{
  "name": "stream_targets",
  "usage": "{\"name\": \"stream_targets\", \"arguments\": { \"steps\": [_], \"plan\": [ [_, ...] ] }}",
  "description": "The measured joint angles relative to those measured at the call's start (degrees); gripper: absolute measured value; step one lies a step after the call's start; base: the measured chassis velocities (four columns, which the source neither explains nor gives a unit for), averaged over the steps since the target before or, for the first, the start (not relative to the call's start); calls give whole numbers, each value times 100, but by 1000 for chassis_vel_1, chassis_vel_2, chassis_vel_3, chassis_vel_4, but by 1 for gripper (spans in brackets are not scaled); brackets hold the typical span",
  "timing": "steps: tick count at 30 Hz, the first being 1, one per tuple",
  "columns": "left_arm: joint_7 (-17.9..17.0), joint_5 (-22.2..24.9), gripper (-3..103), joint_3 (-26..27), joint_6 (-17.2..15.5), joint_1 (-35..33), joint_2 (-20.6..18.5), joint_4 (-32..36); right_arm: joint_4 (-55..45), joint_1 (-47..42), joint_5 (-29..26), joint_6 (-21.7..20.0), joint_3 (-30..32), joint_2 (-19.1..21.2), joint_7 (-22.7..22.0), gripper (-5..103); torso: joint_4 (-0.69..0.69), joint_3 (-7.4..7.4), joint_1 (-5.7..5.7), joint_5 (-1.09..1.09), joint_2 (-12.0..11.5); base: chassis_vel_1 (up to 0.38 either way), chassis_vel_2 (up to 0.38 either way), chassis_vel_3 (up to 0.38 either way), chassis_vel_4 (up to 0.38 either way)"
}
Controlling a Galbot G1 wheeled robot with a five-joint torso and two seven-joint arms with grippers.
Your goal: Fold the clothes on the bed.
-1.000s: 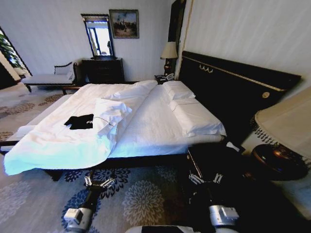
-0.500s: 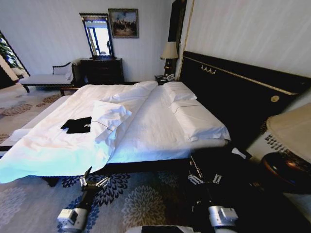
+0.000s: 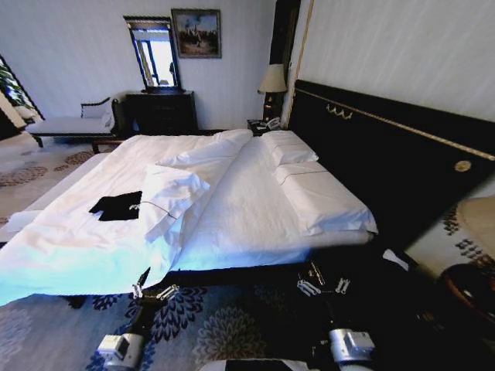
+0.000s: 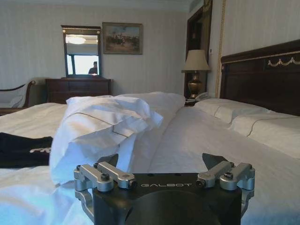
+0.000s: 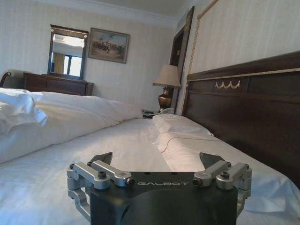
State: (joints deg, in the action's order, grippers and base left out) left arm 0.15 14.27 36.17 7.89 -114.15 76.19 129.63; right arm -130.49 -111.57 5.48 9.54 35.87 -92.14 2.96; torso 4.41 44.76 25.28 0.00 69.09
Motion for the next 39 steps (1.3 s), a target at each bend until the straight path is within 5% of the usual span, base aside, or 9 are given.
{"name": "stream_targets", "arguments": {
  "steps": [39],
  "plan": [
    [-105,-77,100,-171,-74,110,-77,-70,143,102,156,31,-62,0,-35,100,0,0,0,0,0,-63,126,66,-125]
  ]
}}
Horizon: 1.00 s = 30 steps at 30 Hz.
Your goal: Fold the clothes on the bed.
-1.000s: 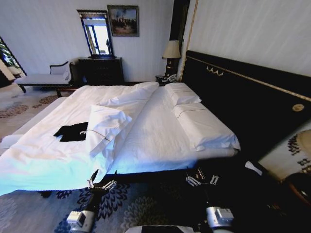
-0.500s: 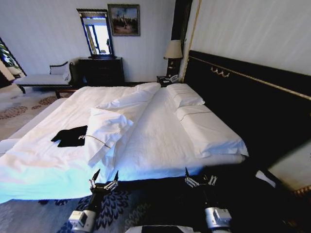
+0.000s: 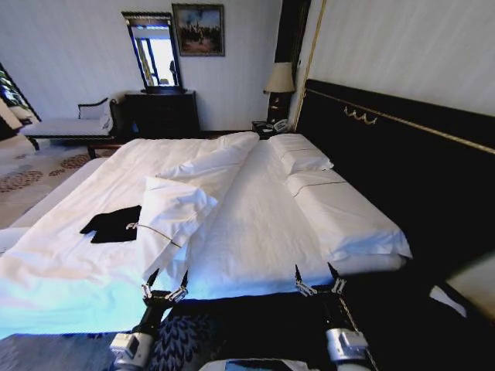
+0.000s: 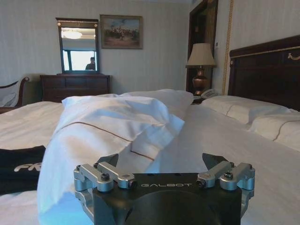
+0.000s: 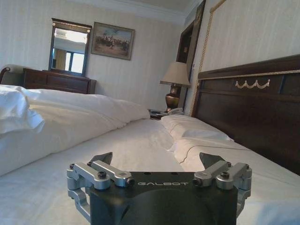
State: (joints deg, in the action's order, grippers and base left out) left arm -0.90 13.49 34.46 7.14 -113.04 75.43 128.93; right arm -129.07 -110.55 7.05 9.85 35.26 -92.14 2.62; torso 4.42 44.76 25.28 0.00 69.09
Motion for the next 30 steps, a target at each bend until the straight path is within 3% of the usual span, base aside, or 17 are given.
{"name": "stream_targets", "arguments": {
  "steps": [30],
  "plan": [
    [-66,49,100,127,6,-42,55,27,-53,-1,90,-121,-32,0,-108,100,0,0,0,0,0,14,135,-15,-138]
  ]
}}
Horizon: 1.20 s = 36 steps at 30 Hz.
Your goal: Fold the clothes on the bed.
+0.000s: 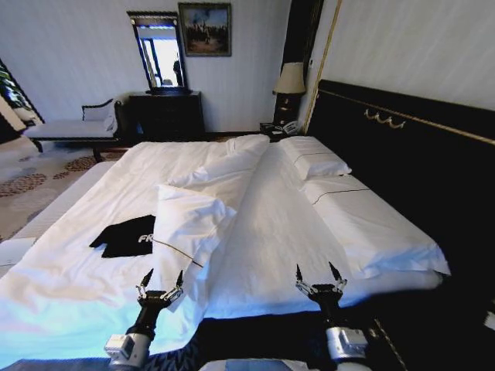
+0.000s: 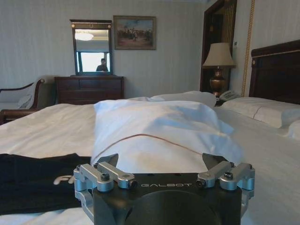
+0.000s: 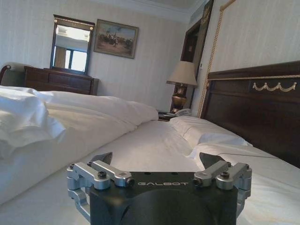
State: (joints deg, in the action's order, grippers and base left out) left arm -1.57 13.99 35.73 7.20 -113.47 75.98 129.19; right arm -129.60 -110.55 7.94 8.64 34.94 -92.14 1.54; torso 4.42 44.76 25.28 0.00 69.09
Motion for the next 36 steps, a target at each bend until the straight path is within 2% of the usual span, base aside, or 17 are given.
{"name": "stream_targets", "arguments": {
  "steps": [36],
  "plan": [
    [-4,5,100,69,30,-61,32,47,8,32,16,-22,-66,0,-48,100,0,0,0,0,0,112,128,-116,-127]
  ]
}}
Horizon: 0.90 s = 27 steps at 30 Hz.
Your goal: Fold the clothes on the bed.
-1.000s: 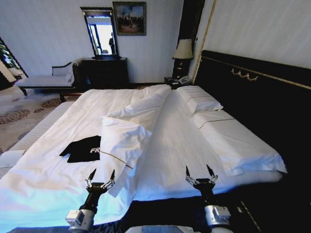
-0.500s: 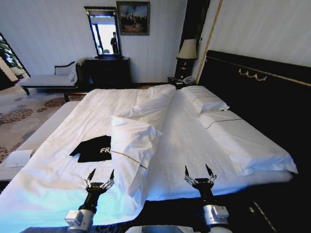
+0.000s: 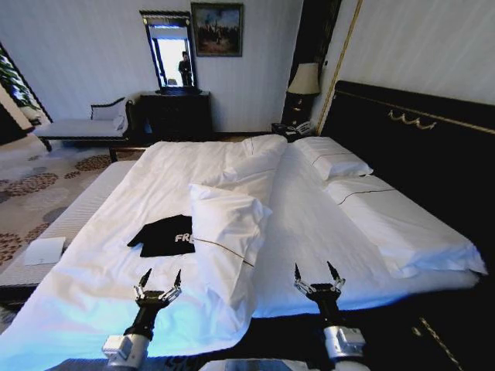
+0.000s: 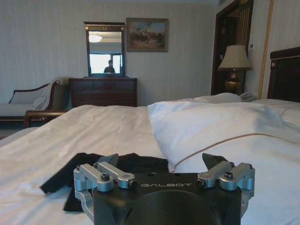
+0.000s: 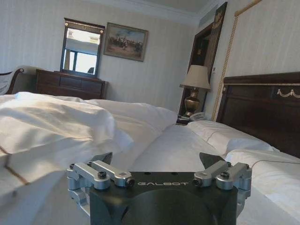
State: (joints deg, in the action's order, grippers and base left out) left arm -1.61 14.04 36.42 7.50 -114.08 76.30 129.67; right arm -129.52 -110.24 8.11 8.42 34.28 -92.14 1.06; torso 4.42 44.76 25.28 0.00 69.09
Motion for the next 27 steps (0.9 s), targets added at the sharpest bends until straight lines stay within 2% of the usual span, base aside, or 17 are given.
{"name": "stream_targets", "arguments": {
  "steps": [10,20,25,27],
  "plan": [
    [0,0,100,16,5,-14,6,5,7,28,-321,1,-12,0,-10,100,0,-1,-1,-2,1,52,100,-49,-95],
    [2,-9,100,15,5,-13,14,6,44,89,-438,-8,-48,0,-140,100,0,1,0,0,0,-116,81,90,-96],
    [2,-9,100,35,5,-15,12,6,11,181,-908,-197,-82,4,-299,100,0,2,4,-1,-1,-74,91,80,-89],
    [2,-8,100,40,5,-16,9,6,-18,256,-1175,-325,3,146,-310,100,0,1,4,-1,-1,-5,26,9,-12]
  ]
}}
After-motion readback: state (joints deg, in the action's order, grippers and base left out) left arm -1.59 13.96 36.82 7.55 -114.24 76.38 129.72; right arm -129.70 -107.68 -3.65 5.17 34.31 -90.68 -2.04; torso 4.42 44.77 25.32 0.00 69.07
